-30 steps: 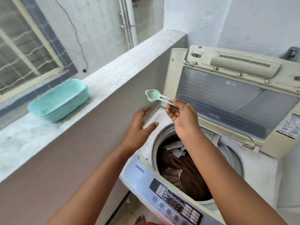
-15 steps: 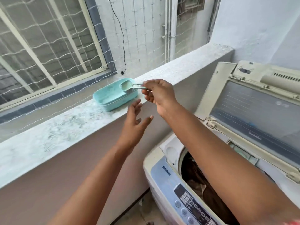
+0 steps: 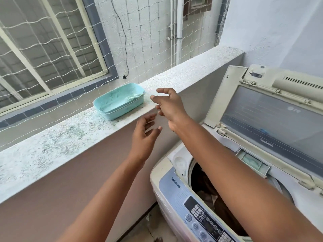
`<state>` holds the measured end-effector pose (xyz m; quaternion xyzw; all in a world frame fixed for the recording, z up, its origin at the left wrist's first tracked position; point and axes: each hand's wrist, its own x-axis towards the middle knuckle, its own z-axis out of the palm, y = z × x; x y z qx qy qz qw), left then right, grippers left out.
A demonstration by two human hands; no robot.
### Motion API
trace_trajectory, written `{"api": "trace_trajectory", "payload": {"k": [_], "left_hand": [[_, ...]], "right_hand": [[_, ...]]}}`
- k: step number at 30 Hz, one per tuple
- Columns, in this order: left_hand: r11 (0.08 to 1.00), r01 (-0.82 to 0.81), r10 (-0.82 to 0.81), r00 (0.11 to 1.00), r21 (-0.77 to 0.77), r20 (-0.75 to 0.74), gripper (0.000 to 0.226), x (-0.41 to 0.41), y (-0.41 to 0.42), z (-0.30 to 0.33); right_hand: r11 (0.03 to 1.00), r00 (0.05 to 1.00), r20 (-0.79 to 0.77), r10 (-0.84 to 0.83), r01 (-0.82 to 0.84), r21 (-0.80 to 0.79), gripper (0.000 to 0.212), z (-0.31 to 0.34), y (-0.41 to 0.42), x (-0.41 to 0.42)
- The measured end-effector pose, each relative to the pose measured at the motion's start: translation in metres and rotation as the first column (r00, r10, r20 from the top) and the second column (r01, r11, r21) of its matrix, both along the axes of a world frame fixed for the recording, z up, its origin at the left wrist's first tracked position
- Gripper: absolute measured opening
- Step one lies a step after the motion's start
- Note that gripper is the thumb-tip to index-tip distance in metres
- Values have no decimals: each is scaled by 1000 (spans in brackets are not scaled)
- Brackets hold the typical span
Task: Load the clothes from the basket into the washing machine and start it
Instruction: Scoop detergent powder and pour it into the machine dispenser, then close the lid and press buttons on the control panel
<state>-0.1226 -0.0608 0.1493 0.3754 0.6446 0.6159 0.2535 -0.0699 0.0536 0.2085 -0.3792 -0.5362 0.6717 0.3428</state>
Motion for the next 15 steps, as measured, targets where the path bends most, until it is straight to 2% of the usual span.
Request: {"api": "trace_trajectory", "payload": {"k": [3,6,10,15], "left_hand": [[995,99,-100,994,-19,-52,33,14,13,-14],[982,180,-183,982,-60,-47,34,27,29,-28],[942,300,-310,950,-150,-44,31,52,55,-48],[875,432,-468,871,-219,-150,34,89,87,-73]], "right_hand": [[989,993,54,-106,100,108,26,-23,12,27],[891,934,214,-287,178,418,20,-52,24,65],[764,780,431,-453,90,639,19,-100,40,126],[699,506,637,-582,-89,710,35,-140,49,205]]}}
